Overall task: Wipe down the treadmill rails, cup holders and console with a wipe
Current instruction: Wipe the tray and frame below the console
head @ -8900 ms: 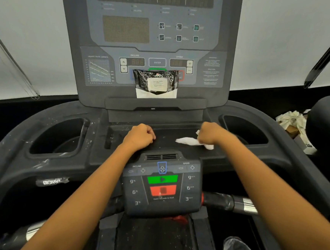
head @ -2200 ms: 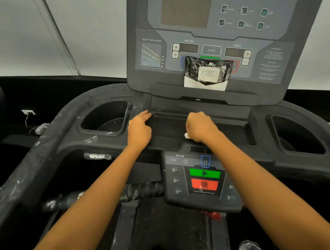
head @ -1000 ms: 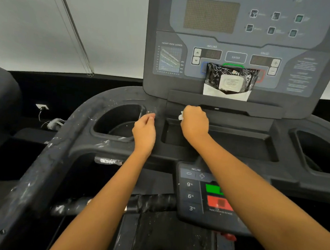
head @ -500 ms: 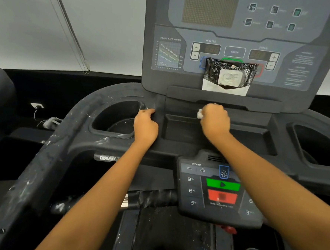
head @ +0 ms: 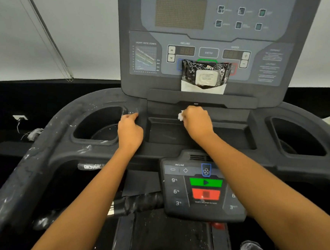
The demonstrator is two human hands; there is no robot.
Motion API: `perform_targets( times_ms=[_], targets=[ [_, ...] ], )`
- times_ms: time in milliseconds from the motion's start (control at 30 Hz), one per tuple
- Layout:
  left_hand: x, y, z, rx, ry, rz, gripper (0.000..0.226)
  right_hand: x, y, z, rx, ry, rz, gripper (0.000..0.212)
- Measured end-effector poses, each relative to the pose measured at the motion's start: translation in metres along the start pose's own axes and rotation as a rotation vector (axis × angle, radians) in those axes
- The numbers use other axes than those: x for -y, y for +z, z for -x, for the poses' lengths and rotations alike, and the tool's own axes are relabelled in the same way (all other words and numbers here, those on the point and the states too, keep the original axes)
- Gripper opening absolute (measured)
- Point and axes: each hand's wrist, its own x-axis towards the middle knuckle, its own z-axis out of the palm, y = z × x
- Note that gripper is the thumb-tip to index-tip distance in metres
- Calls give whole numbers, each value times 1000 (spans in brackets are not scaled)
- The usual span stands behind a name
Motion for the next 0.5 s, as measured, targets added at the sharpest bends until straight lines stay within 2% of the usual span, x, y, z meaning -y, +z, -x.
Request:
perform_targets(
  times_ms=[167, 233, 300, 367, 433, 500],
  targets=[
    [-4, 2, 8, -30, 71, 21, 46, -87, -33, 40, 54, 398, -53, 26],
    [-8, 4, 11, -39, 62, 22, 46, -87, -35, 43, 58, 448, -44, 26],
    [-11, 6, 12, -47, 64, 22, 46, -50, -28, 38, 45, 390, -83, 28],
    [-17, 11, 15, -45, 68, 13, 46, 6, -14, 27, 83, 257, -213, 28],
    [-22, 14, 19, -37, 61, 24, 45, 54, 3, 18, 175, 75, -360, 21],
    [-24, 14, 21, -51, 5, 93, 43, 74, 8, 13, 300, -52, -464, 15]
  ],
)
